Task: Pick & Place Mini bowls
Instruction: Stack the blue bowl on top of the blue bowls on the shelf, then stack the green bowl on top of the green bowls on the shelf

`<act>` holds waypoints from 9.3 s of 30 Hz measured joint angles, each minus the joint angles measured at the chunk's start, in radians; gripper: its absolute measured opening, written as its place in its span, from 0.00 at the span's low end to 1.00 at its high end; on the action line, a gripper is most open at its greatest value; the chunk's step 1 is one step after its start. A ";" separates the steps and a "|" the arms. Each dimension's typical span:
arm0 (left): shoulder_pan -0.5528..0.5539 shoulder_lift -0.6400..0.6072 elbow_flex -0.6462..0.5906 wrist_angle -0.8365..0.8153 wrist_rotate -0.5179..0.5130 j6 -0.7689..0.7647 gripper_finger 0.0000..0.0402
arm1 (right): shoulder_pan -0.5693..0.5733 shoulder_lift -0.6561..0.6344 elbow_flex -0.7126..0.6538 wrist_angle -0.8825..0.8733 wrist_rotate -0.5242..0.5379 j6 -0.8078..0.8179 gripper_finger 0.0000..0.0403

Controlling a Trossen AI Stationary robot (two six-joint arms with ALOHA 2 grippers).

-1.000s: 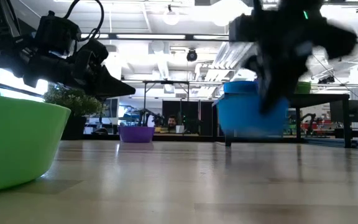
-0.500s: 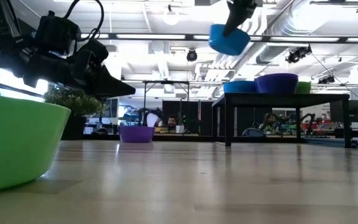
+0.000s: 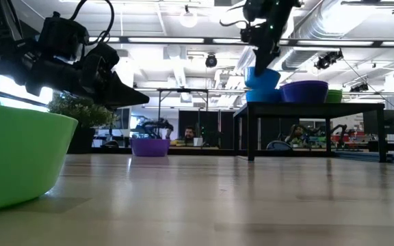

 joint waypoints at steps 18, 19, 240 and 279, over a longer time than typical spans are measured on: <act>0.000 0.000 0.000 -0.004 -0.002 0.000 0.00 | 0.001 0.029 0.001 -0.083 -0.006 -0.010 0.02; 0.000 0.000 0.000 -0.006 -0.002 0.000 0.00 | 0.000 0.035 0.001 -0.091 -0.006 -0.010 0.03; -0.122 0.306 0.150 0.215 -0.051 -0.098 0.01 | 0.655 0.100 -0.693 0.668 -0.275 0.432 0.14; -0.124 0.307 0.151 0.239 -0.010 -0.106 0.01 | -0.445 -0.128 0.136 -0.229 0.007 0.387 0.00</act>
